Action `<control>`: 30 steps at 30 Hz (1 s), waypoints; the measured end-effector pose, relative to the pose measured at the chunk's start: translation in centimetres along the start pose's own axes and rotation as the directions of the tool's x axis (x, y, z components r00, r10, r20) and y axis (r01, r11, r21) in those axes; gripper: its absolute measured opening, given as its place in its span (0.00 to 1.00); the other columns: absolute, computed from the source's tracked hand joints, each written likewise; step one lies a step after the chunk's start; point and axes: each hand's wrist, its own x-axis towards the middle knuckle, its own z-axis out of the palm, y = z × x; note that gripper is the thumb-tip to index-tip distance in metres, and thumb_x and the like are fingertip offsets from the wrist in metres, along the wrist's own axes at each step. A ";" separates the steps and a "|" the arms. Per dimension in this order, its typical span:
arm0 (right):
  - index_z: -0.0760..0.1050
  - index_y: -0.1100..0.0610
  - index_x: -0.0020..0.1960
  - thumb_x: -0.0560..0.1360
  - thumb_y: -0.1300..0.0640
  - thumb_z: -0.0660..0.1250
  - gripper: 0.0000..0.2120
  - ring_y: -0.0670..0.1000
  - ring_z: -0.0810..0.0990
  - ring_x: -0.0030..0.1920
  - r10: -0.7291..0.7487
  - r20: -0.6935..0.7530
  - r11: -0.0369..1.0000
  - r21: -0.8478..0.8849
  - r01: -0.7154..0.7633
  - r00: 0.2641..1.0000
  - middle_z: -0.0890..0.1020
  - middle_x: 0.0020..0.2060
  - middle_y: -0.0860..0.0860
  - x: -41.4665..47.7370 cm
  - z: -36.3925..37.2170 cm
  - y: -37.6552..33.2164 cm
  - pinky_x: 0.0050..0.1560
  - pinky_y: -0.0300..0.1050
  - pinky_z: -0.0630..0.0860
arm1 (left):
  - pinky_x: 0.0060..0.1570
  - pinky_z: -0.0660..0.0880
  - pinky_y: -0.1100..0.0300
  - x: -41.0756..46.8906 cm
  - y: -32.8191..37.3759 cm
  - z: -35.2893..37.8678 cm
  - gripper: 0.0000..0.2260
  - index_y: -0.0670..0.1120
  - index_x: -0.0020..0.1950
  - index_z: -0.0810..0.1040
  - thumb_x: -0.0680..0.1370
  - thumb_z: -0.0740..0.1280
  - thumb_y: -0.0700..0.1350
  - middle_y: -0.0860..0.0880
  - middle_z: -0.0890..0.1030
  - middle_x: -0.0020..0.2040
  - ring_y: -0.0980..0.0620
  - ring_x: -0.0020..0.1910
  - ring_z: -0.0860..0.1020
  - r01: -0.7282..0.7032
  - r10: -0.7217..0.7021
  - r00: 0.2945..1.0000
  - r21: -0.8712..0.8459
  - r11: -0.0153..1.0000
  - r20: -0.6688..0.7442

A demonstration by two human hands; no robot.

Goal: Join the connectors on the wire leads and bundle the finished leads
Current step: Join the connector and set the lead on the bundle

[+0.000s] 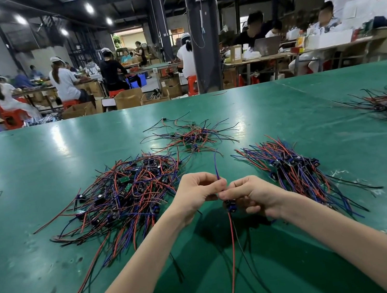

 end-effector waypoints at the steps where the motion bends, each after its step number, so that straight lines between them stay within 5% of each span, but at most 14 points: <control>1: 0.73 0.58 0.33 0.70 0.64 0.72 0.10 0.41 0.57 0.18 -0.006 -0.001 1.000 0.004 0.006 1.000 0.68 0.21 0.46 0.0 0.0 0.0 0.16 0.31 0.52 | 0.37 0.78 0.64 0.0 0.0 0.0 0.00 0.37 0.42 0.81 0.73 0.70 0.34 0.48 0.81 0.33 0.55 0.32 0.78 -0.009 0.009 1.000 -0.009 1.000 -0.001; 6: 0.73 0.60 0.32 0.71 0.68 0.70 0.11 0.41 0.58 0.17 -0.027 -0.023 0.999 0.021 0.027 0.999 0.71 0.21 0.48 -0.1 0.0 -0.1 0.16 0.31 0.54 | 0.37 0.79 0.63 -0.1 0.1 0.1 0.01 0.37 0.42 0.82 0.73 0.70 0.33 0.46 0.82 0.34 0.55 0.31 0.79 -0.028 0.028 0.999 -0.004 1.000 -0.016; 11: 0.71 0.56 0.23 0.72 0.72 0.65 0.21 0.41 0.58 0.16 -0.065 -0.074 0.998 0.020 0.066 0.995 0.75 0.38 0.62 -0.2 0.4 -0.4 0.17 0.30 0.54 | 0.40 0.77 0.58 0.0 -0.2 0.8 0.04 0.41 0.39 0.82 0.72 0.72 0.34 0.43 0.82 0.37 0.50 0.35 0.78 -0.054 0.062 0.991 0.066 0.996 -0.122; 15: 0.72 0.56 0.23 0.70 0.69 0.70 0.20 0.42 0.61 0.18 -0.099 -0.059 0.994 -0.050 0.096 0.993 0.79 0.29 0.58 -0.5 0.8 -0.5 0.18 0.31 0.56 | 0.29 0.73 0.68 0.6 0.2 0.0 0.05 0.44 0.37 0.82 0.71 0.73 0.35 0.50 0.81 0.33 0.60 0.29 0.76 -0.081 0.096 0.949 0.062 0.995 -0.301; 19: 0.72 0.55 0.23 0.69 0.67 0.72 0.18 0.46 0.69 0.21 -0.111 -0.054 0.991 -0.075 0.107 0.992 0.79 0.27 0.57 -0.5 1.4 -0.6 0.18 0.32 0.56 | 0.28 0.72 0.69 1.1 0.5 -1.5 0.06 0.46 0.35 0.81 0.71 0.74 0.37 0.53 0.80 0.30 0.63 0.27 0.76 -0.086 0.108 0.914 0.074 0.994 -0.392; 24: 0.73 0.55 0.24 0.69 0.66 0.72 0.18 0.51 0.66 0.28 -0.091 -0.004 0.994 -0.058 0.091 0.996 0.80 0.27 0.56 -0.8 1.5 -0.5 0.18 0.33 0.57 | 0.27 0.72 0.70 1.7 0.8 -3.7 0.05 0.44 0.36 0.80 0.70 0.75 0.40 0.50 0.80 0.32 0.63 0.26 0.74 -0.089 0.111 0.835 0.067 0.994 -0.539; 30: 0.73 0.55 0.25 0.69 0.65 0.73 0.17 0.45 0.66 0.21 -0.081 0.004 0.995 -0.058 0.081 0.997 0.81 0.28 0.57 -0.7 1.5 -0.4 0.18 0.33 0.58 | 0.28 0.74 0.68 1.7 1.2 -3.8 0.06 0.41 0.40 0.79 0.71 0.75 0.42 0.53 0.77 0.28 0.60 0.24 0.73 -0.073 -0.017 0.859 -0.155 0.985 -0.512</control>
